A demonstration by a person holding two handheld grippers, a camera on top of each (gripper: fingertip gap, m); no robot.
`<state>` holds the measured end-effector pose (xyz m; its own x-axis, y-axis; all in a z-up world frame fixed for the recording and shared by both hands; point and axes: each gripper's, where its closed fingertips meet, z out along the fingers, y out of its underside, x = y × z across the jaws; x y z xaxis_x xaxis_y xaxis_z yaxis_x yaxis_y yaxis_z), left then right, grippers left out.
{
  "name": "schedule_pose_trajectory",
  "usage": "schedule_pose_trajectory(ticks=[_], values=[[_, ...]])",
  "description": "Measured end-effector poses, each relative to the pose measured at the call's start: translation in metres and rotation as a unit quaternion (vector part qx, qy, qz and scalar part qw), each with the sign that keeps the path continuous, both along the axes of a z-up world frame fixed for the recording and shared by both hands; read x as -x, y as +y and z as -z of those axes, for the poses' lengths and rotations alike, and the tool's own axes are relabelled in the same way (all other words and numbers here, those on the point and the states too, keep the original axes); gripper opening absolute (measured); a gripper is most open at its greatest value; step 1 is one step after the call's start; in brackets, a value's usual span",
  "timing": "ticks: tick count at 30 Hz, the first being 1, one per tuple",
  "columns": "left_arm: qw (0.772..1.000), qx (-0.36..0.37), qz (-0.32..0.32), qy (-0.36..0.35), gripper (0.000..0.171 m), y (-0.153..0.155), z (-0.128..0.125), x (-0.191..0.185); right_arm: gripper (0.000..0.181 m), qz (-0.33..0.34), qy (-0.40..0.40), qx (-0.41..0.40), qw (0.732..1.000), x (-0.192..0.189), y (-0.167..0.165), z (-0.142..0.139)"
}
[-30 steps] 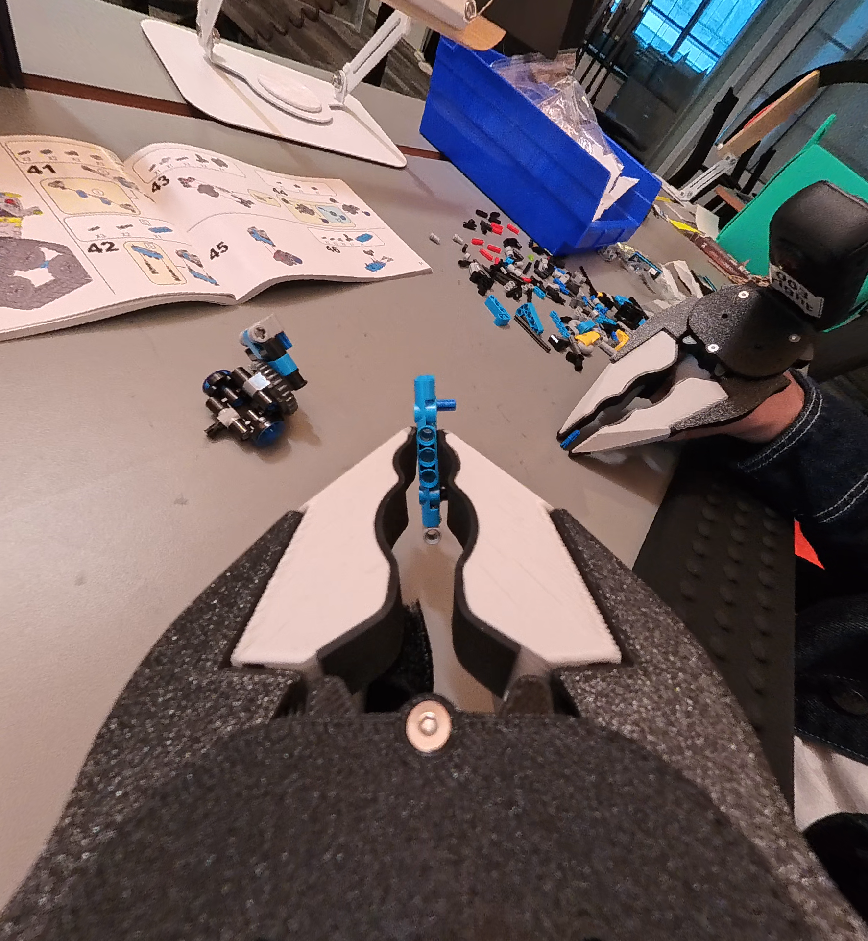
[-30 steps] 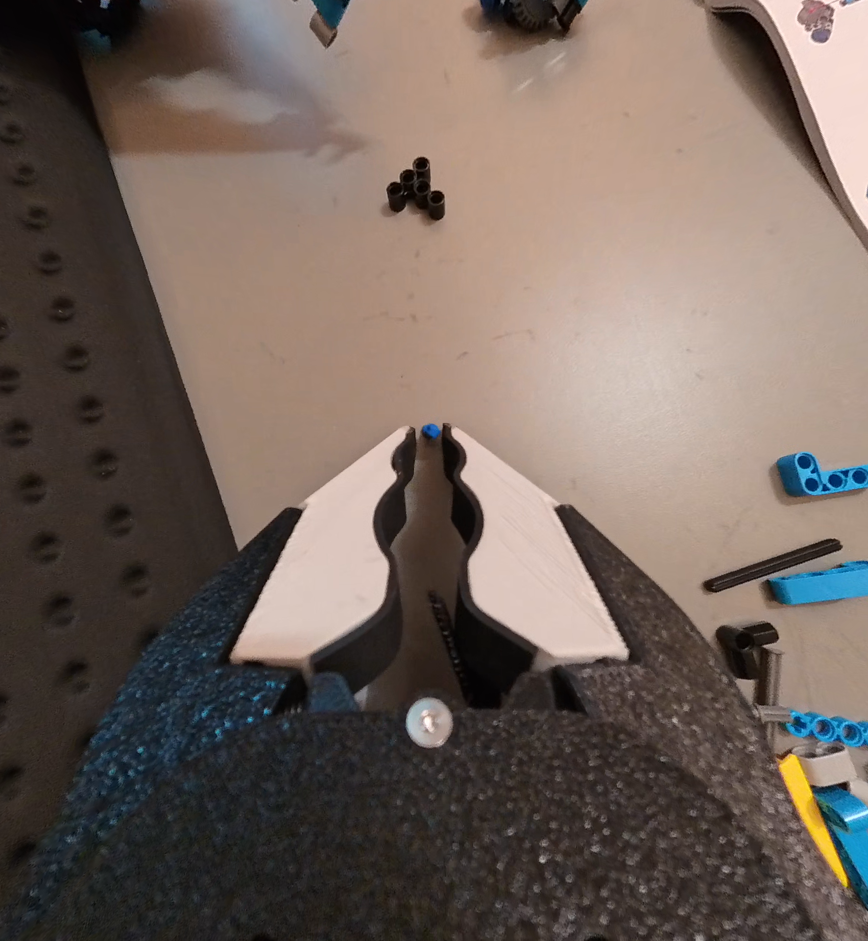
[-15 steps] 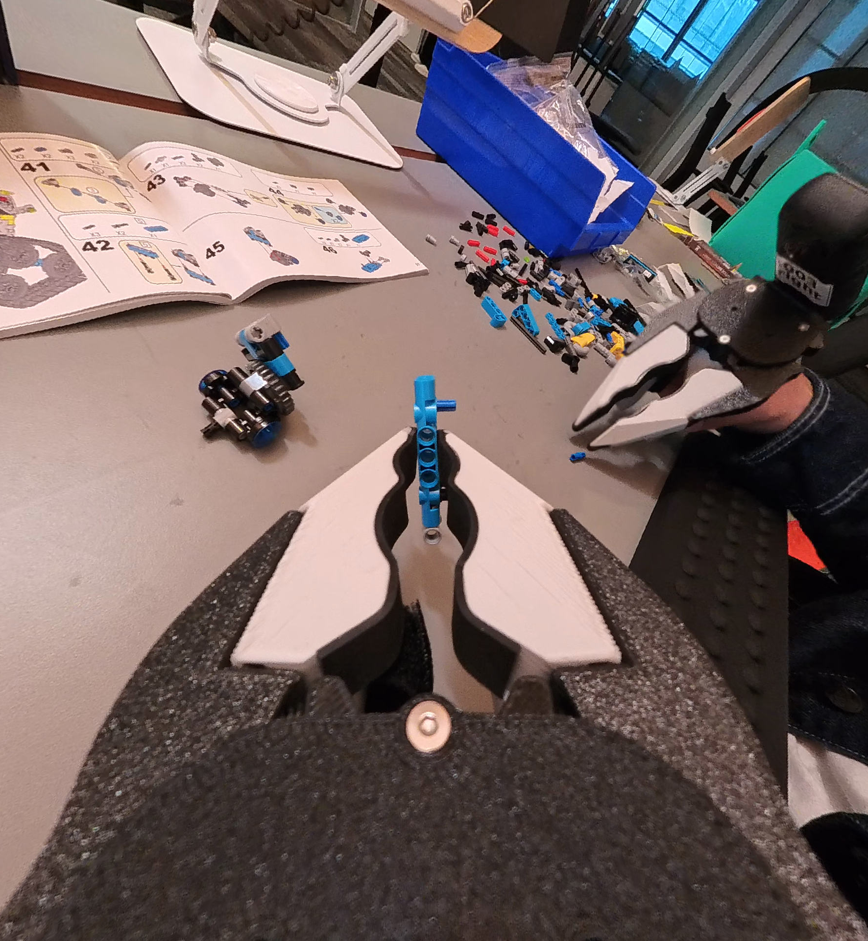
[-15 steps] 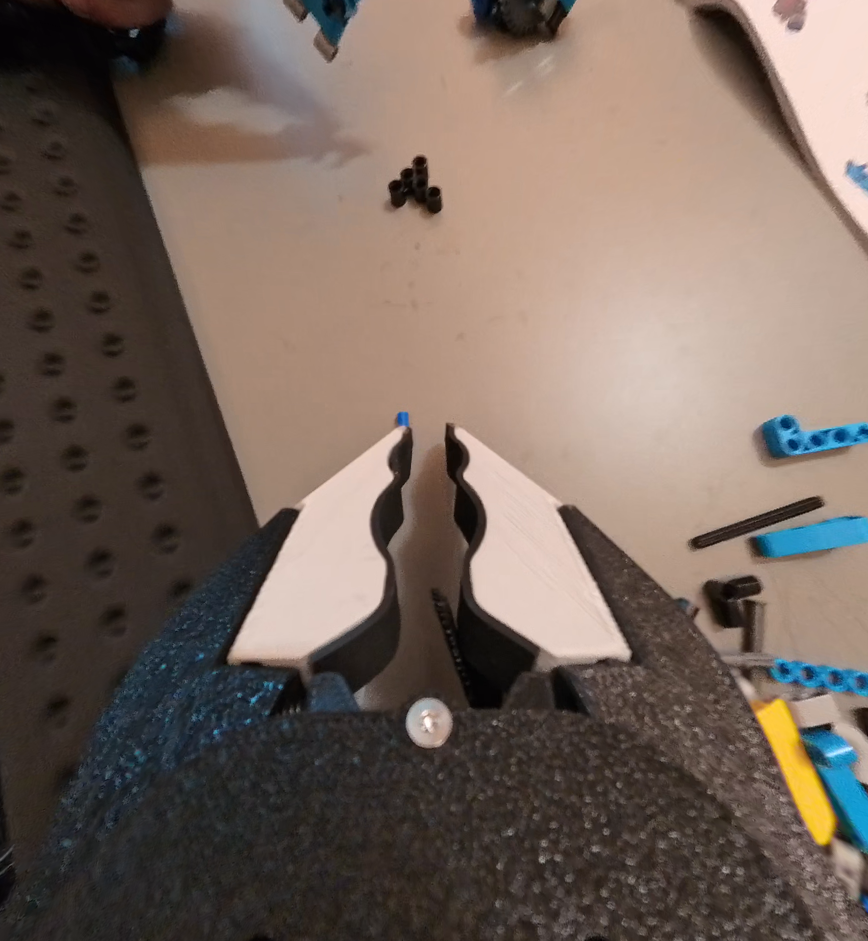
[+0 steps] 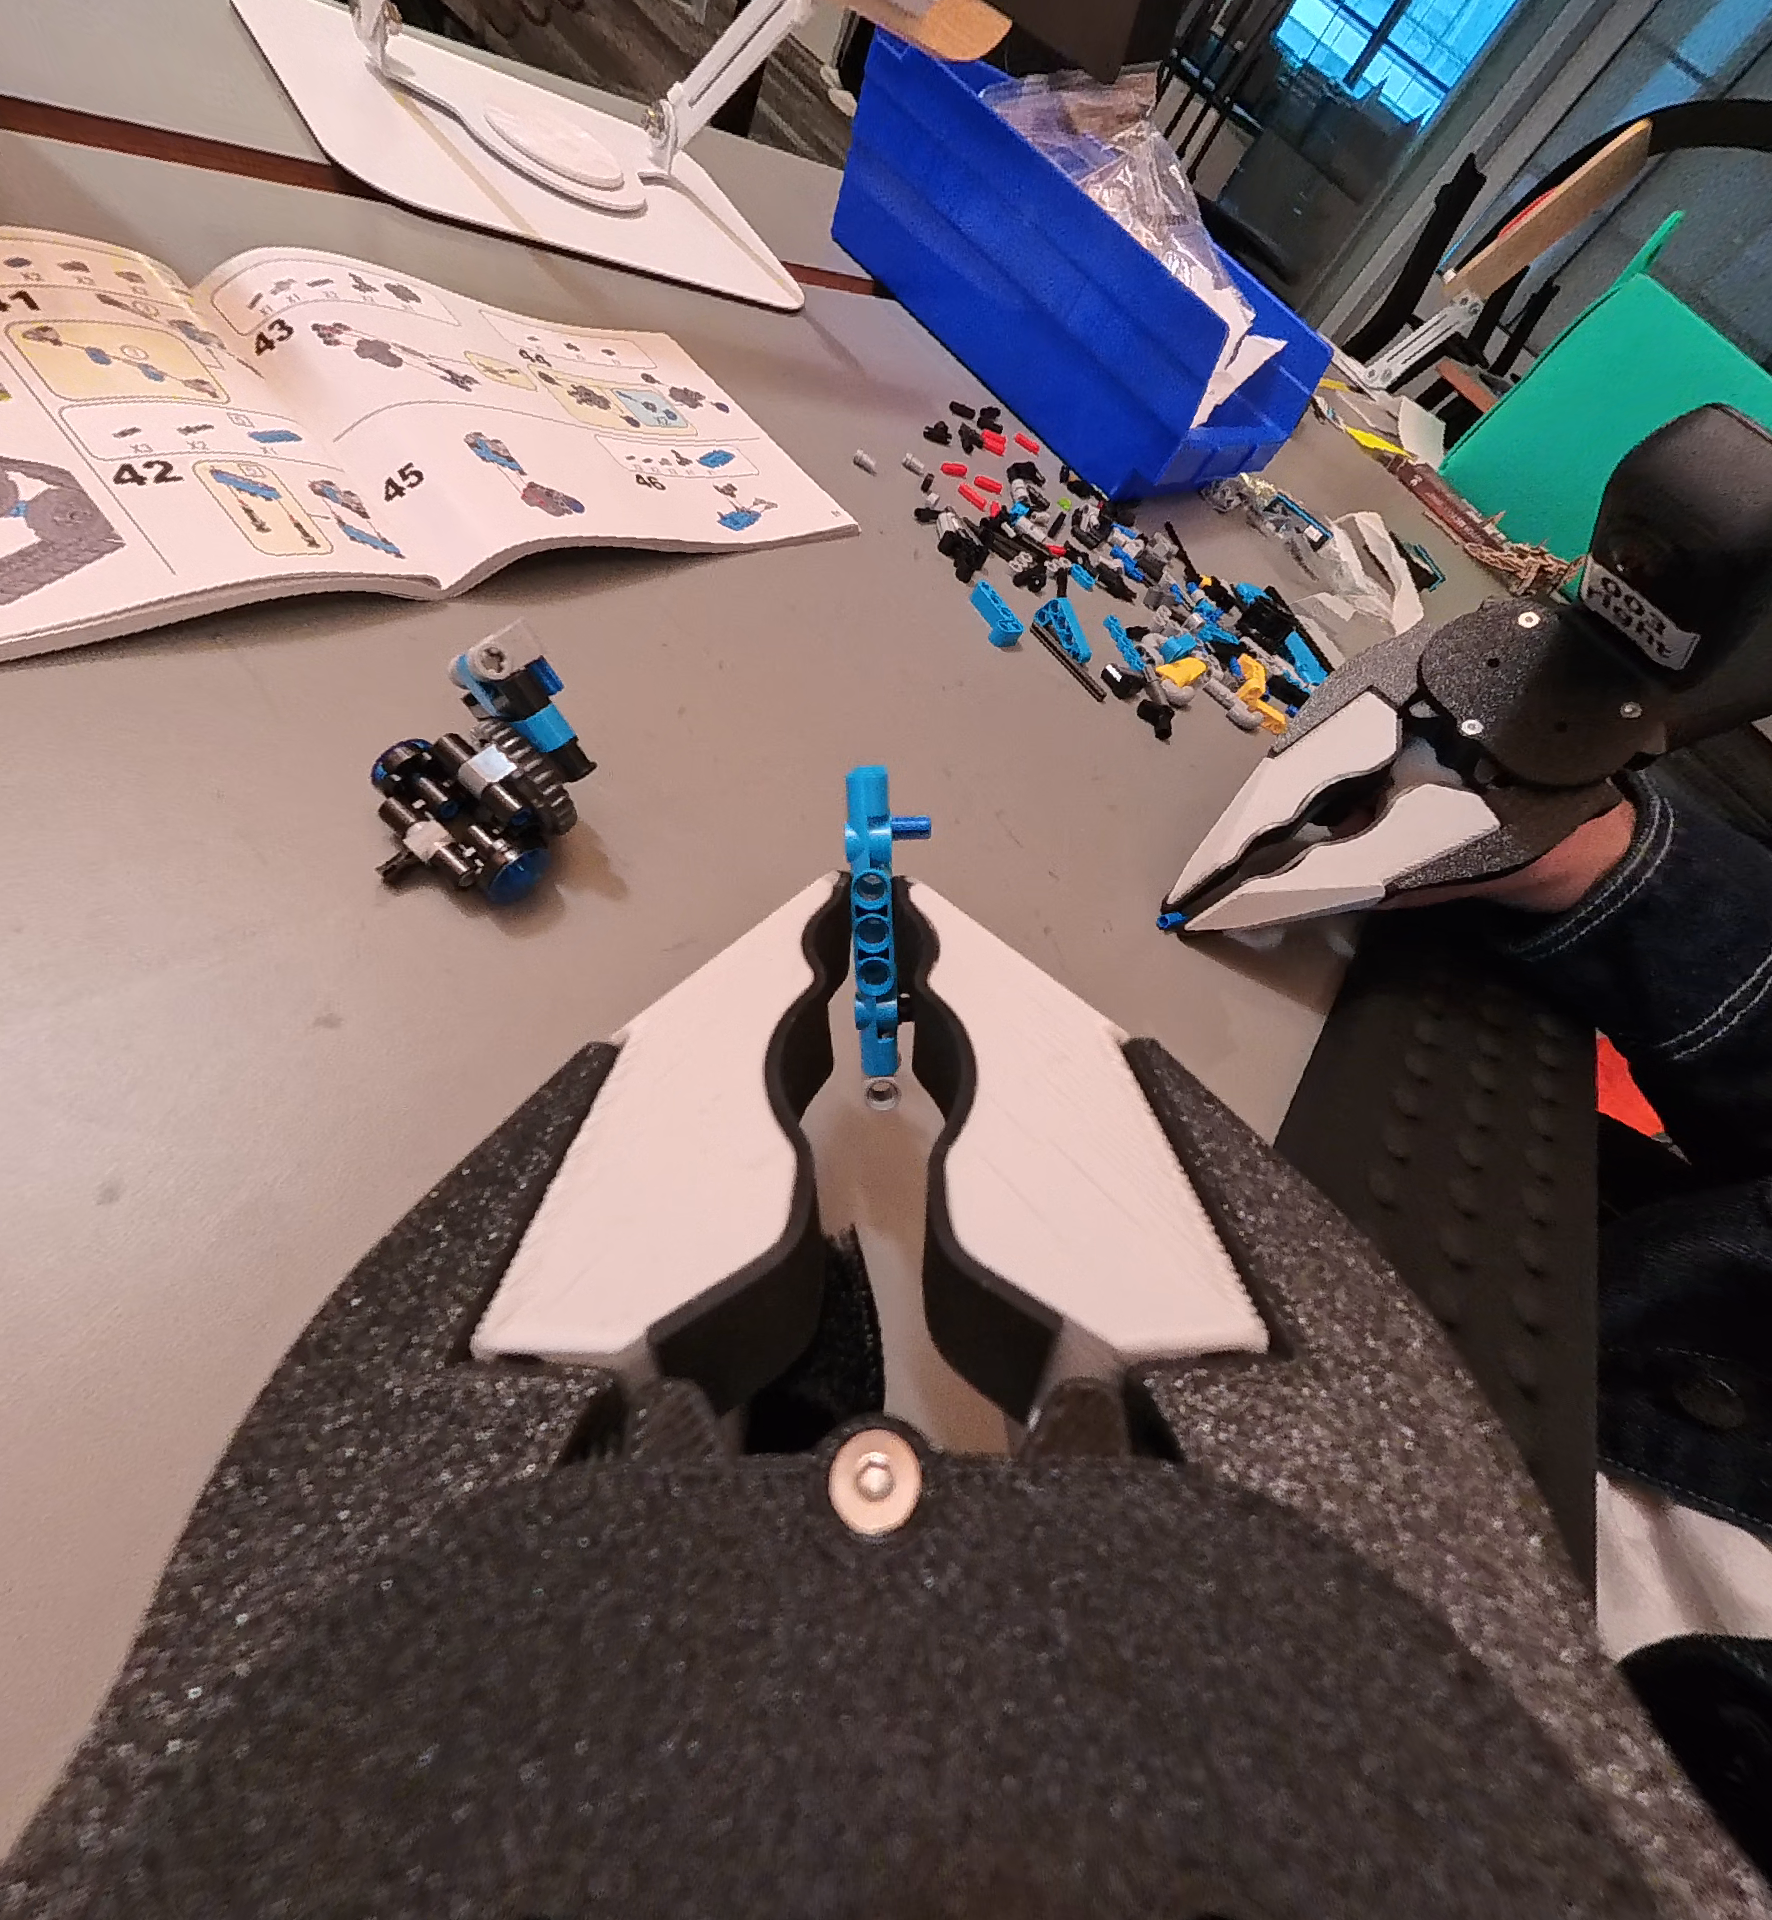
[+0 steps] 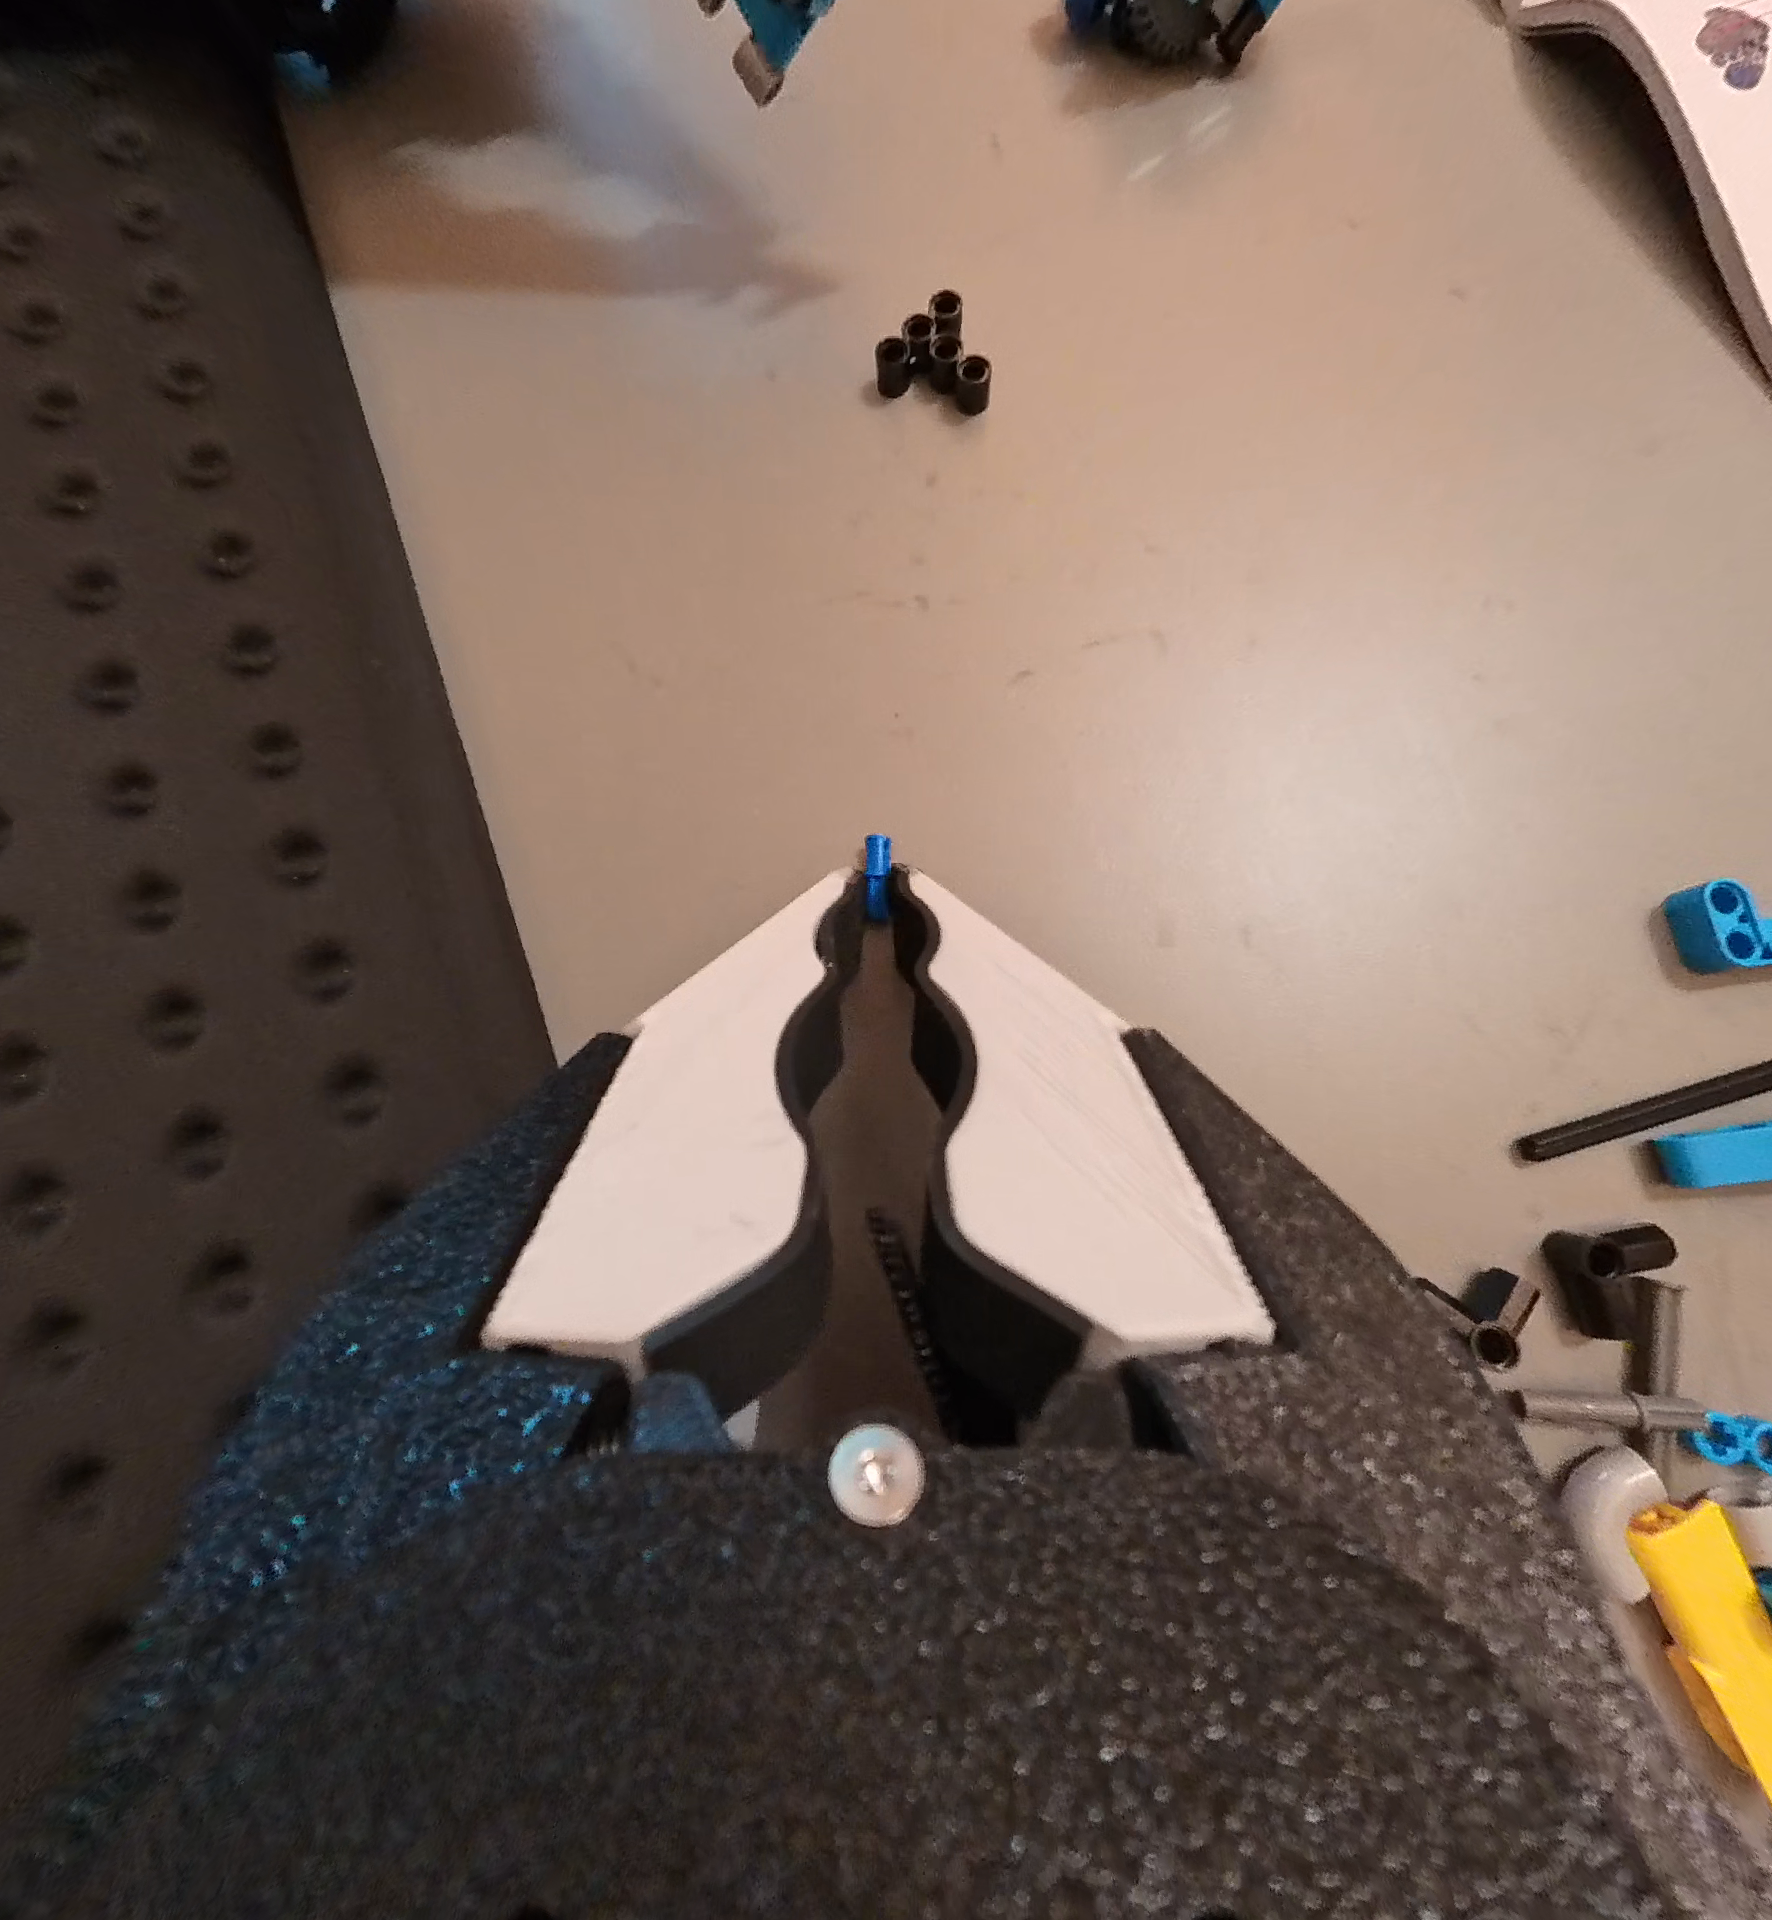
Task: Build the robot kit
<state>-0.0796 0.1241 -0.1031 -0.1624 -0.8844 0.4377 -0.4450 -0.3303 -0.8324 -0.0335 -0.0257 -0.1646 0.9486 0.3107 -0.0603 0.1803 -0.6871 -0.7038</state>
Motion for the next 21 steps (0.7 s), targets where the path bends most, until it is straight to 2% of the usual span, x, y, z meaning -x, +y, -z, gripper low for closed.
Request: schedule_pose_trajectory(ticks=[4, 7, 9, 12, 17, 21], values=[[0.999, -0.032, 0.013, -0.003, 0.007, -0.009, 0.0, -0.001, 0.004, 0.022, 0.015, 0.0, 1.0, -0.001, 0.007, -0.003], [0.994, -0.106, 0.012, -0.029, 0.007, -0.015, -0.008, -0.002, 0.004, 0.038, 0.117, -0.061, 0.991, 0.022, 0.043, -0.041], [0.988, -0.148, 0.001, -0.037, 0.007, -0.014, -0.01, -0.003, 0.004, 0.055, 0.204, -0.102, 0.972, 0.04, 0.074, -0.07], [0.983, -0.18, -0.005, -0.033, 0.007, -0.014, -0.008, -0.003, 0.003, 0.083, 0.3, -0.124, 0.942, 0.053, 0.108, -0.087], [0.979, -0.2, -0.007, -0.03, 0.007, -0.016, -0.007, -0.004, 0.003, 0.122, 0.227, -0.113, 0.96, 0.049, 0.128, -0.074], [0.972, -0.234, -0.013, -0.027, 0.007, -0.015, -0.006, -0.004, 0.003, 0.127, 0.241, -0.117, 0.955, 0.052, 0.133, -0.075]])
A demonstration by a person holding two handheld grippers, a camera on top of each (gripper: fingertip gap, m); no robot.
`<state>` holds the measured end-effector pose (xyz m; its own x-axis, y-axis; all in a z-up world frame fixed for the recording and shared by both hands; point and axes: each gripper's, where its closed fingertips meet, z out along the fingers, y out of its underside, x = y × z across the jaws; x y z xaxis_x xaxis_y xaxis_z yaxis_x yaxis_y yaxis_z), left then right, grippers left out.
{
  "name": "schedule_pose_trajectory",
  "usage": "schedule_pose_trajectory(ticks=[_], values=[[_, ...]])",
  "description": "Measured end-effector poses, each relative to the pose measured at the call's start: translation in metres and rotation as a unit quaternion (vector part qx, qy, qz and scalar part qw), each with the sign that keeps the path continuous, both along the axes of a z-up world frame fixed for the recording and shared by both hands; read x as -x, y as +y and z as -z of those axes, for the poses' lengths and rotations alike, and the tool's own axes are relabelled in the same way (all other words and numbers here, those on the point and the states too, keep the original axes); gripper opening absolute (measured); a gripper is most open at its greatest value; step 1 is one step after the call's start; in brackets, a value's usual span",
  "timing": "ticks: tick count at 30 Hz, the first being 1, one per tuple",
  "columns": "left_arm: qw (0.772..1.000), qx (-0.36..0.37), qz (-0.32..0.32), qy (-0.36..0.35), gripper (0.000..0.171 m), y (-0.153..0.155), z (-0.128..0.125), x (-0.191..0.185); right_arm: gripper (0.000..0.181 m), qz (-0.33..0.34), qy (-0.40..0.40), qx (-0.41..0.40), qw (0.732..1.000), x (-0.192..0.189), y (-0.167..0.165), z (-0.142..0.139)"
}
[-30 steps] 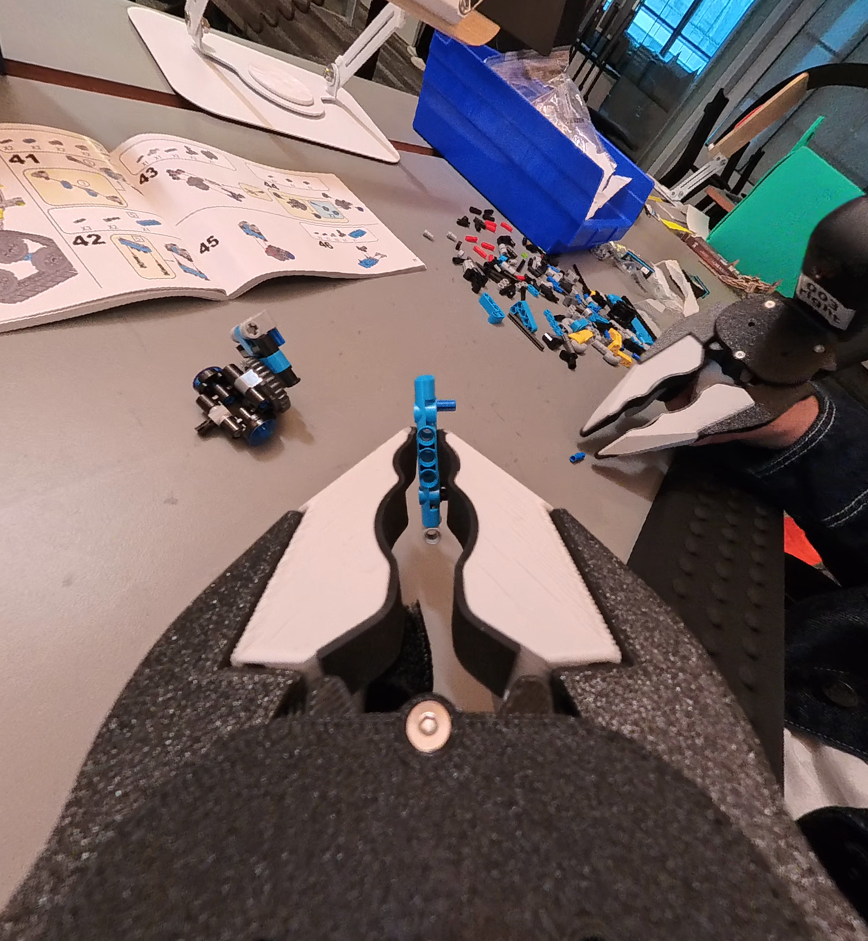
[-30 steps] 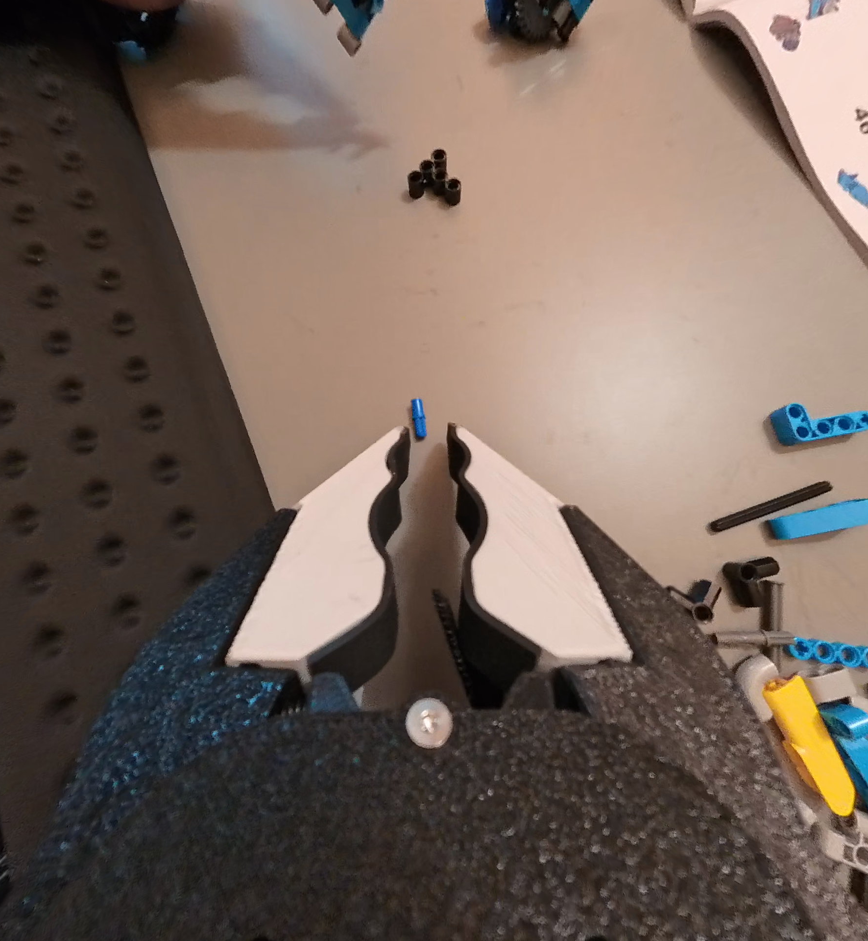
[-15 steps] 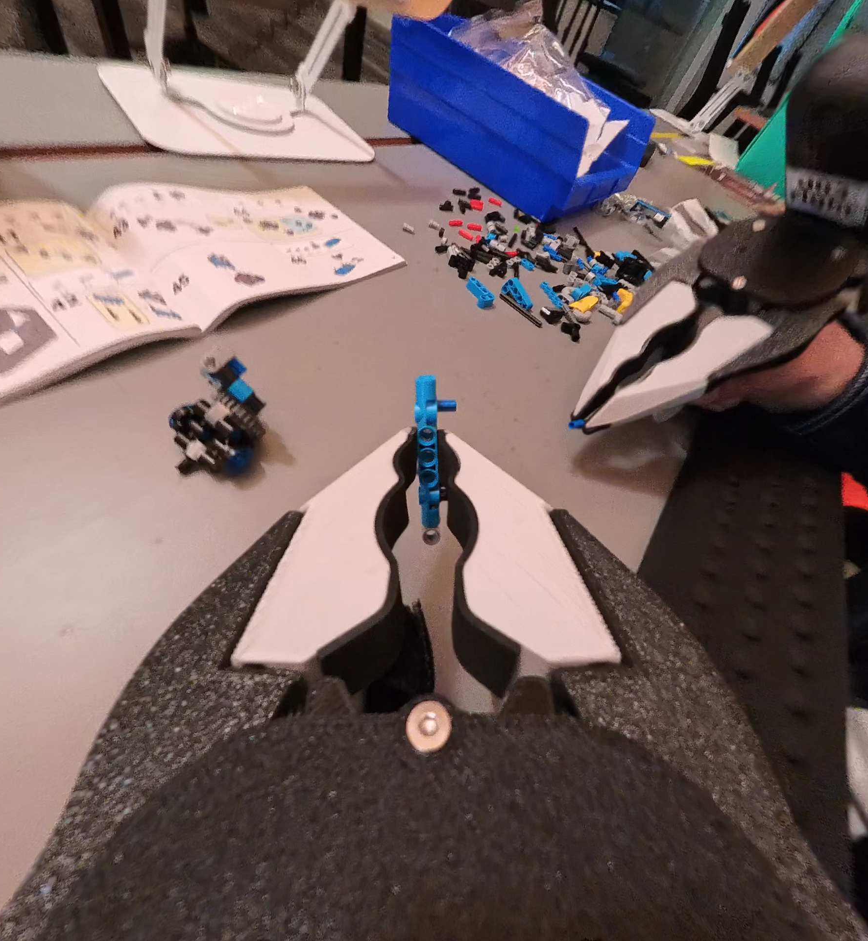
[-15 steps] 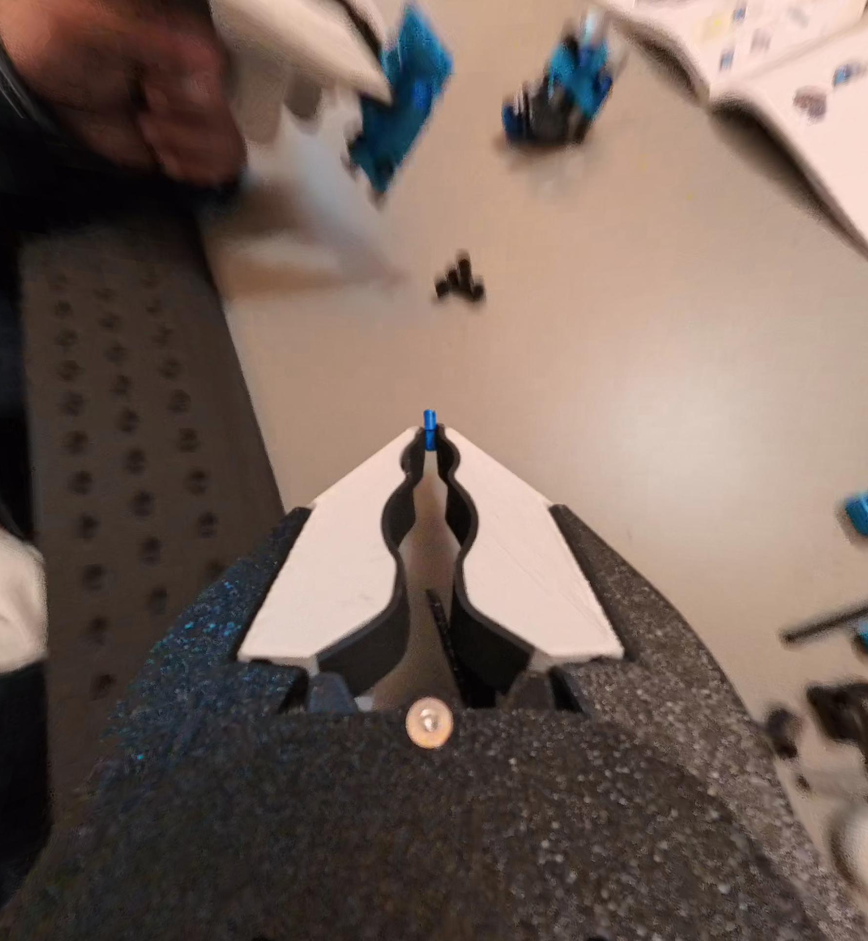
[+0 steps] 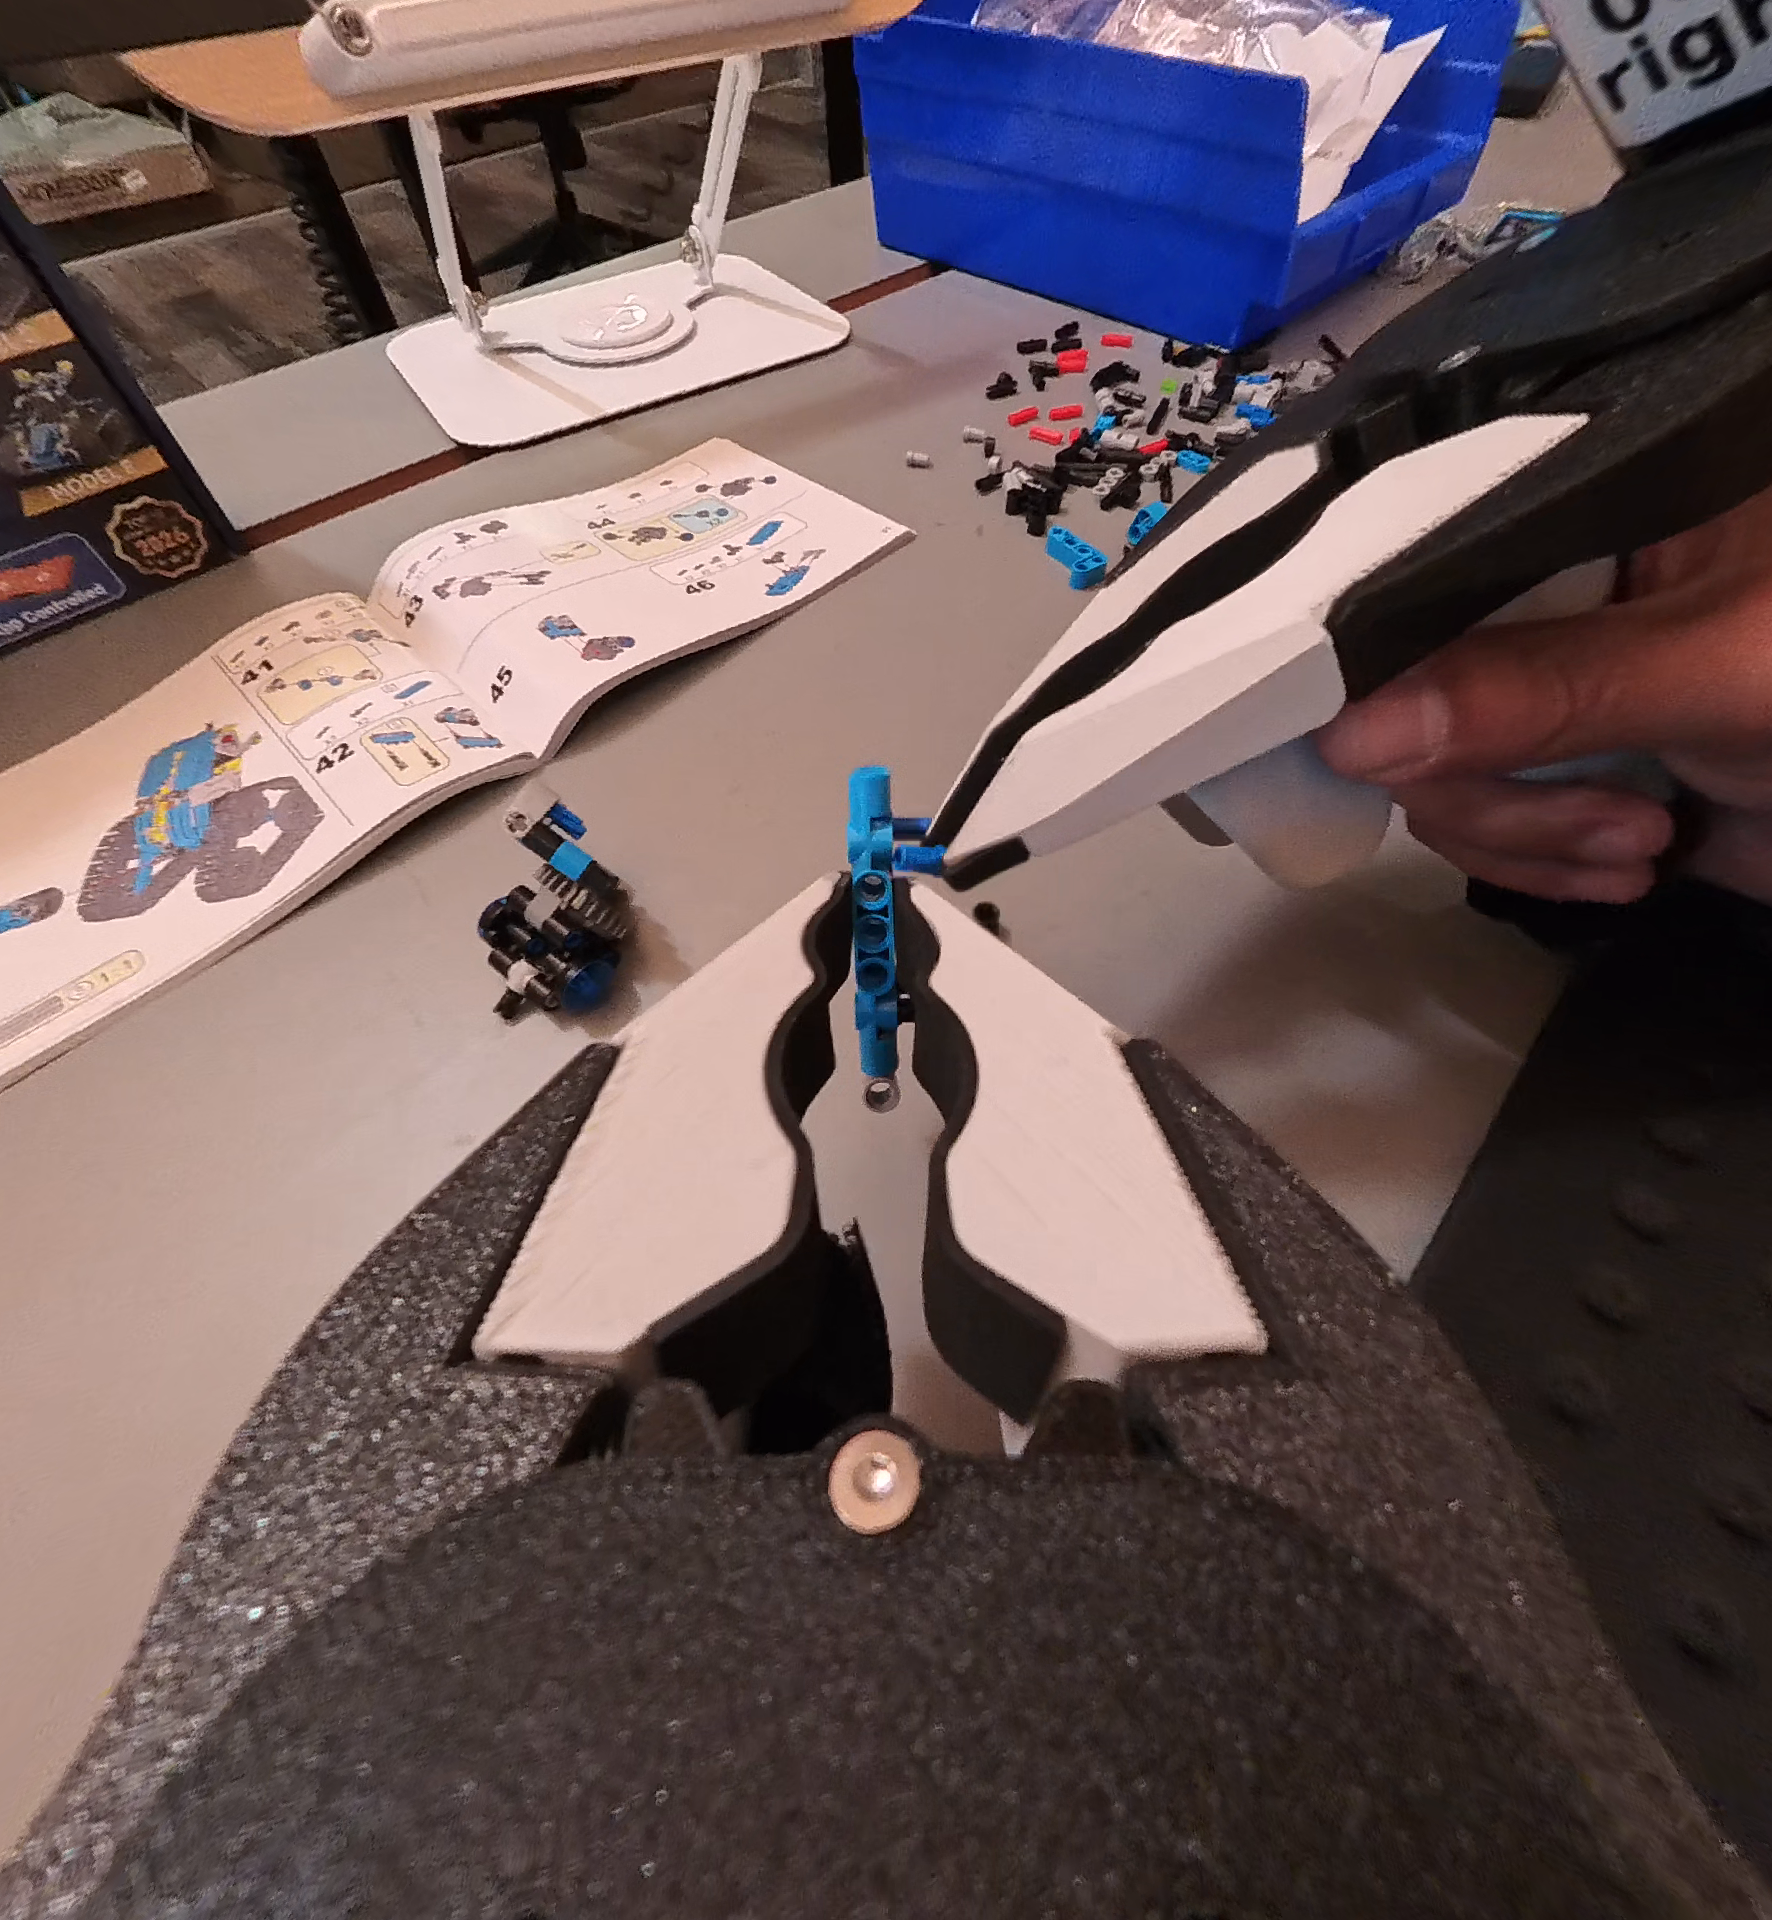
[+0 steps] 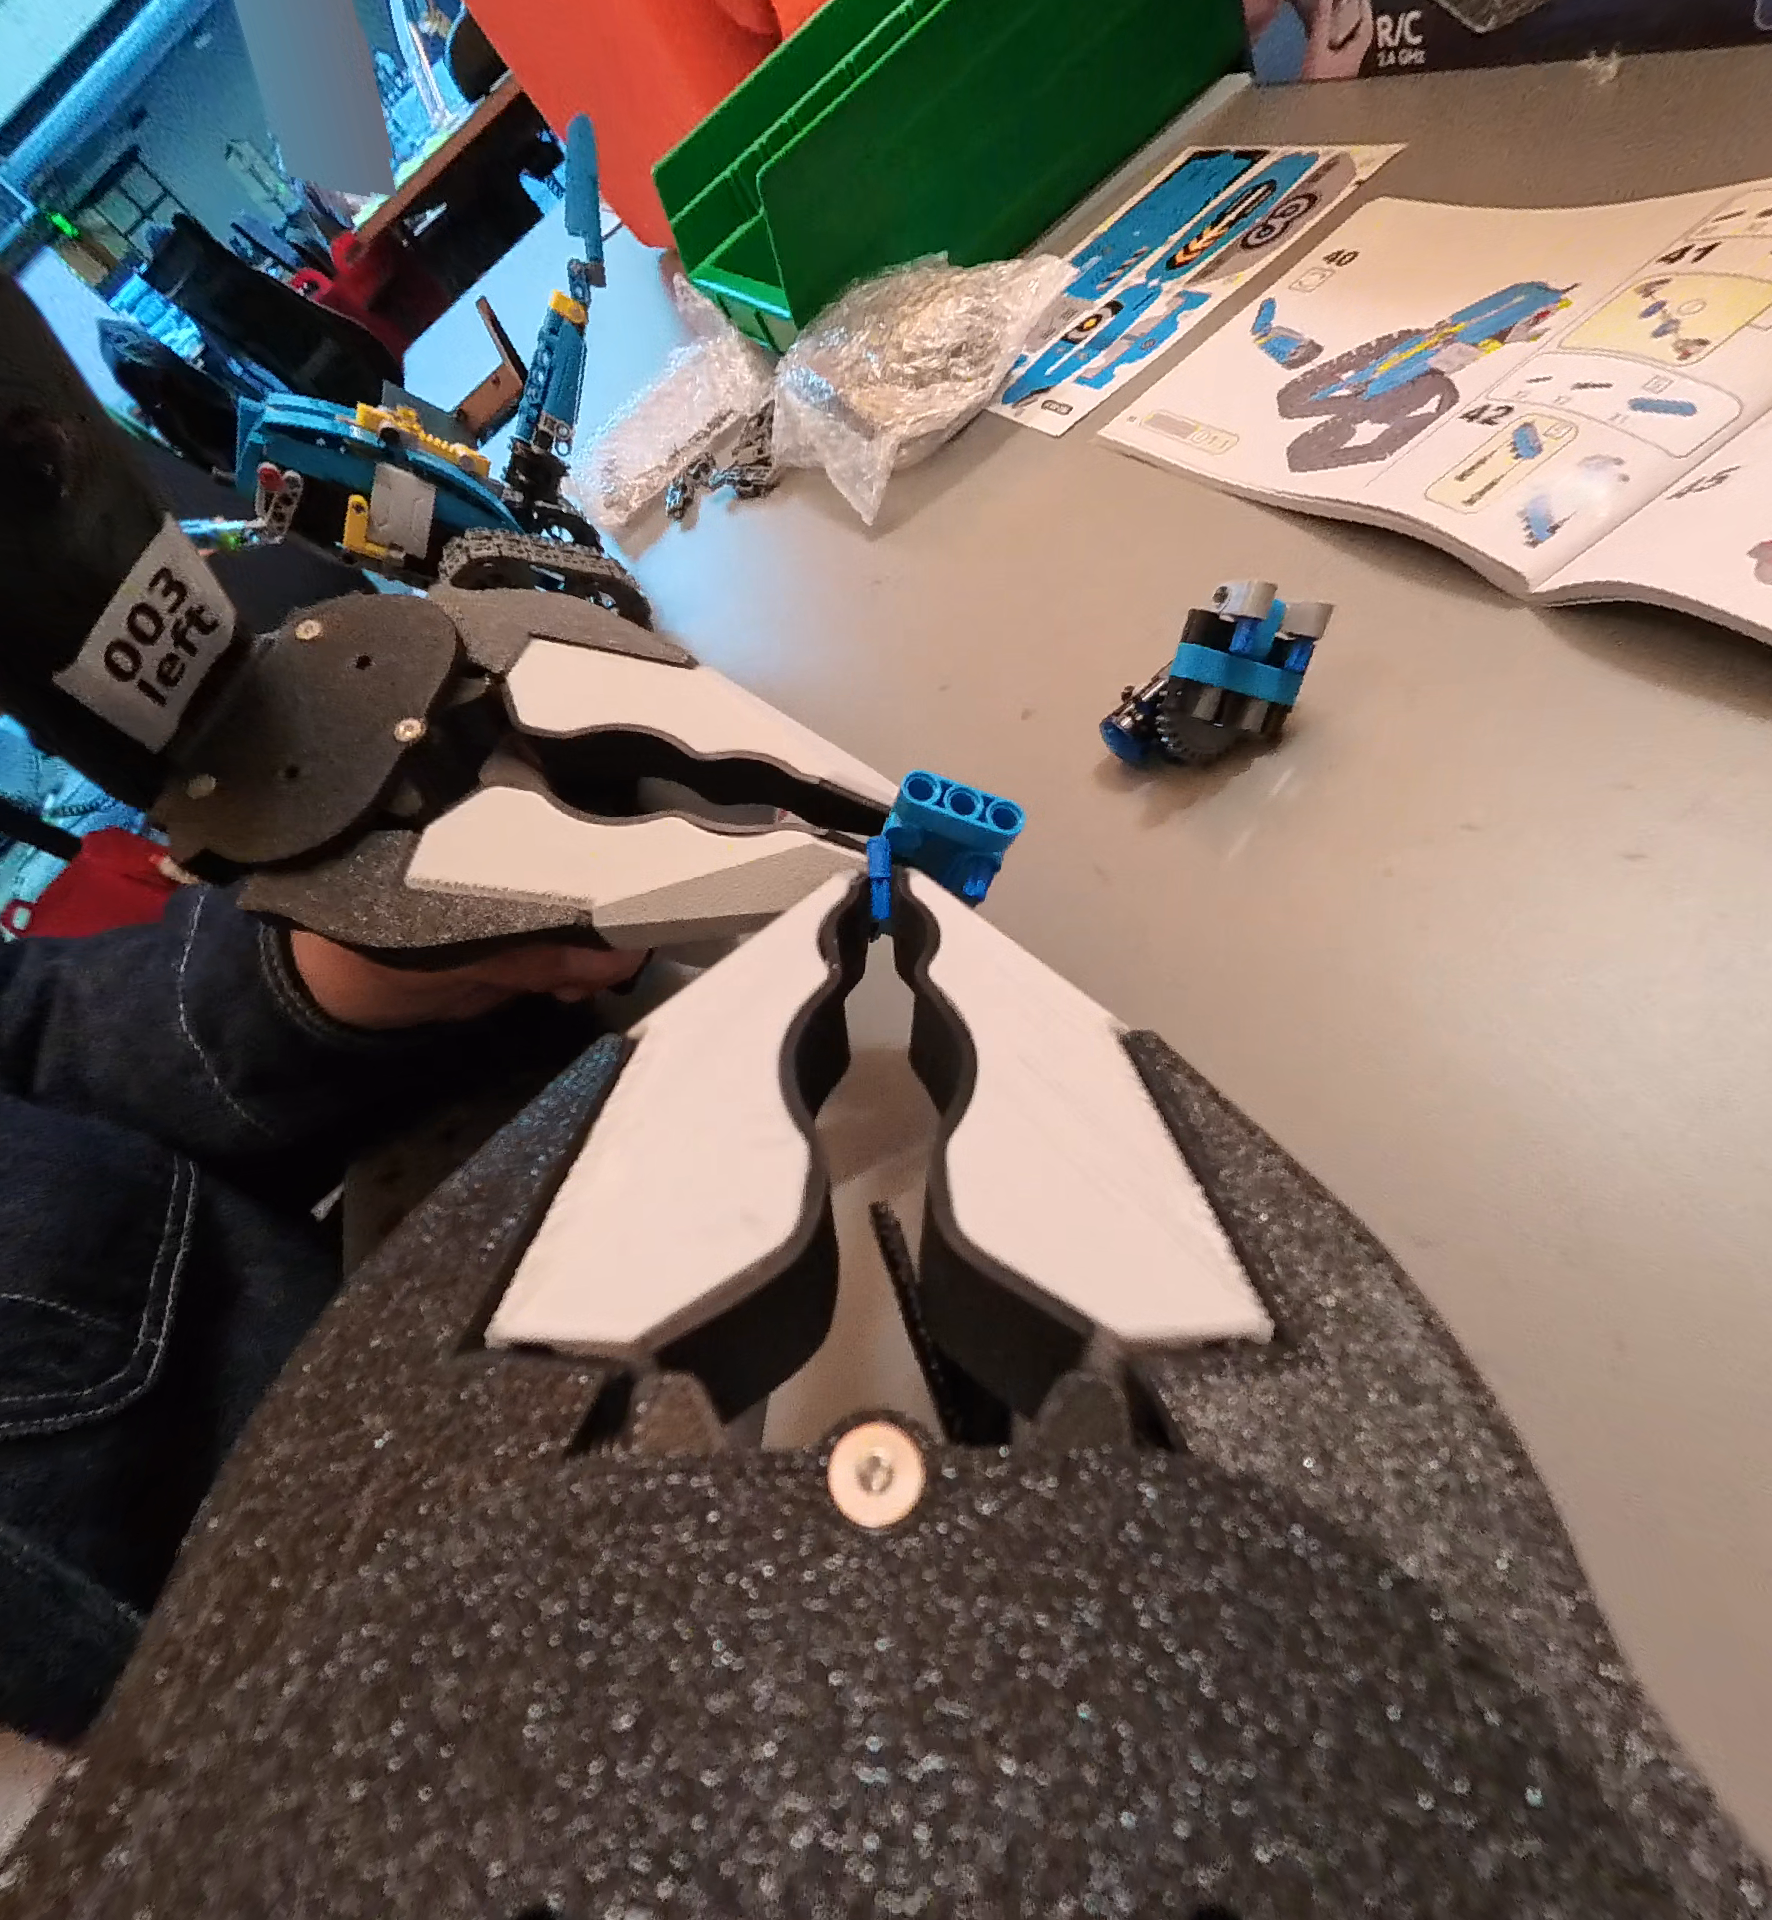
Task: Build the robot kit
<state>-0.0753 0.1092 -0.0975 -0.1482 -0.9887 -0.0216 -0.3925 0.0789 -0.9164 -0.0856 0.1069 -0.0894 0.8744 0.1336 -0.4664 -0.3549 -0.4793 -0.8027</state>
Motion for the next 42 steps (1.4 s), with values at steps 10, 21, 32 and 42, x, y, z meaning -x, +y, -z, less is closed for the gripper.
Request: schedule_pose_trajectory(ticks=[10, 21, 32, 42], values=[[0.996, -0.086, -0.011, 0.002, 0.007, 0.0014, 0.0029, 0.0, 0.003, 0.017, 0.002, 0.013, 1.0, -0.0045, 0.0019, 0.0045], [0.955, -0.295, -0.028, -0.019, 0.006, 0.0018, -0.0056, -0.0002, 0.002, 0.052, -0.139, 0.005, 0.989, -0.0055, 0.0011, 0.0003], [0.945, -0.326, -0.013, -0.013, 0.006, -0.0011, -0.0004, 0.0007, 0.002, 0.052, -0.188, 0.007, 0.981, -0.0066, -0.0022, 0.0052], [0.94, -0.342, -0.016, -0.01, 0.006, -0.0005, 0.0015, 0.0012, 0.002, 0.049, -0.18, 0.005, 0.983, -0.0059, -0.0026, 0.0065]])
